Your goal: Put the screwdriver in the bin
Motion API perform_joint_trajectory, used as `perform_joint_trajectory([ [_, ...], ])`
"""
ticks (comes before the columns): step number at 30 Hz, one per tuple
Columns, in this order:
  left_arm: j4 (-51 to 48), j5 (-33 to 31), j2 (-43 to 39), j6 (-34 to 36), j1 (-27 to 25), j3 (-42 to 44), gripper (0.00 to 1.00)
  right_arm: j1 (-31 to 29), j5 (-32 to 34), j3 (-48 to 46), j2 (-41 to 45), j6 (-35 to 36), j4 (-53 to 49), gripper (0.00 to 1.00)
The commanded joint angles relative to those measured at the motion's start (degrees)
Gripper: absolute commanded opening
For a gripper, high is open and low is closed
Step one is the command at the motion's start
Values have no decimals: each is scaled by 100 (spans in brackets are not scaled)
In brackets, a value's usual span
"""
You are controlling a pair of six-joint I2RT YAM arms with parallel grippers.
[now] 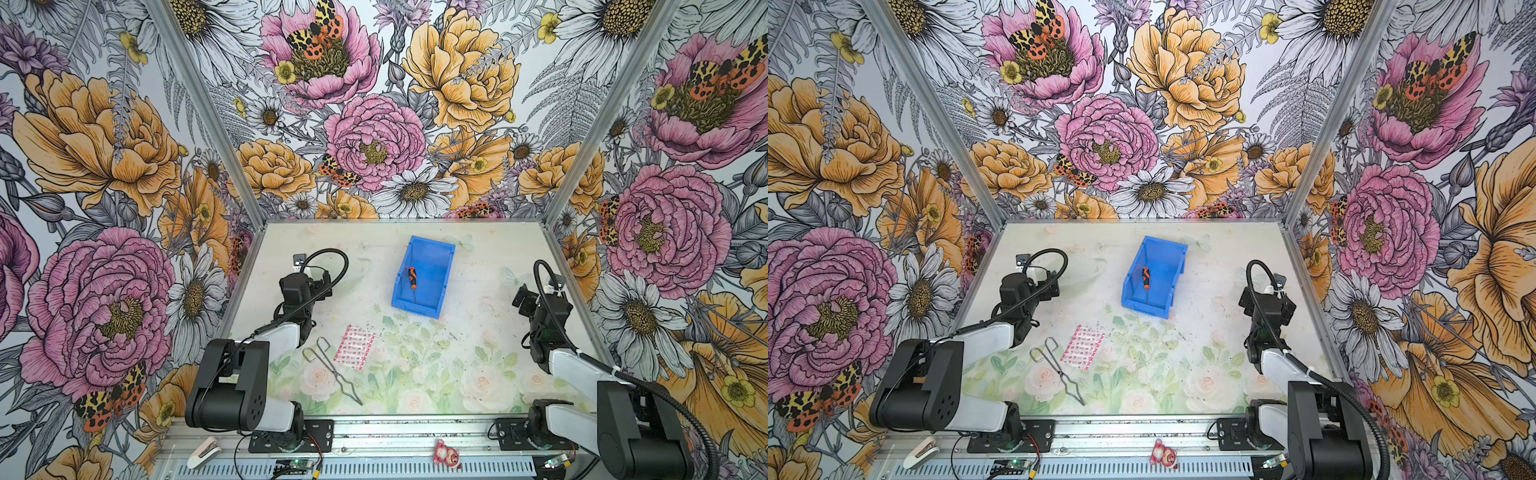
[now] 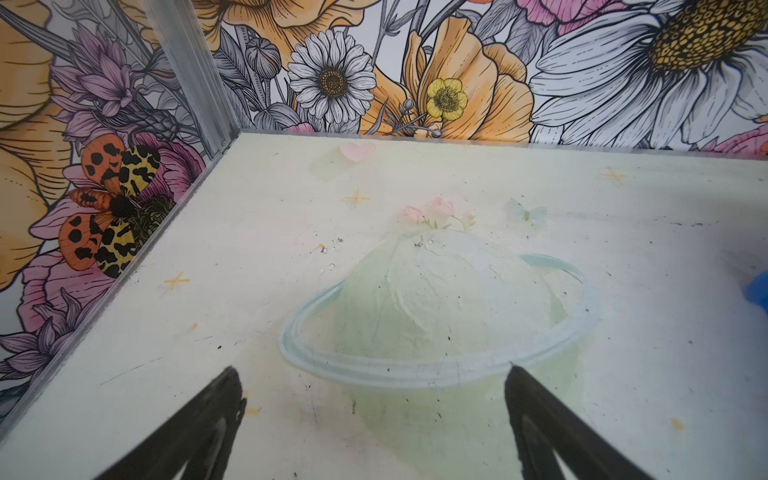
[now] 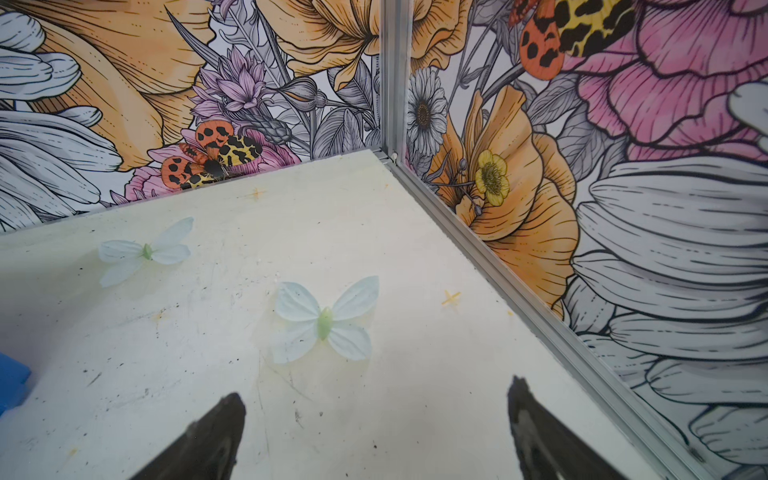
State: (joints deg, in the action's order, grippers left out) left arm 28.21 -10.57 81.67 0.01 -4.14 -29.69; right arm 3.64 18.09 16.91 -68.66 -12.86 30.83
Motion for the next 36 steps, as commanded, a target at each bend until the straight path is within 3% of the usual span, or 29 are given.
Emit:
perform_joint_trajectory([
  [1,125,214,90,-1,104,-70,99,38,-287,141,-255,53,606,99],
  [13,-34,539,281,87,257,-283,99,65,-338,367,-1227,77,1508,99],
  [19,130,602,344,221,274,-289,99,-14,-429,426,-1276,190,1442,100],
  [22,590,597,607,311,296,-235,99,-126,-768,332,-1571,460,1937,99],
  [24,320,622,645,180,397,-383,99,-160,-766,292,-1928,540,2387,100],
  [36,692,758,567,96,494,-143,99,-297,-484,446,-1923,585,2054,99],
])
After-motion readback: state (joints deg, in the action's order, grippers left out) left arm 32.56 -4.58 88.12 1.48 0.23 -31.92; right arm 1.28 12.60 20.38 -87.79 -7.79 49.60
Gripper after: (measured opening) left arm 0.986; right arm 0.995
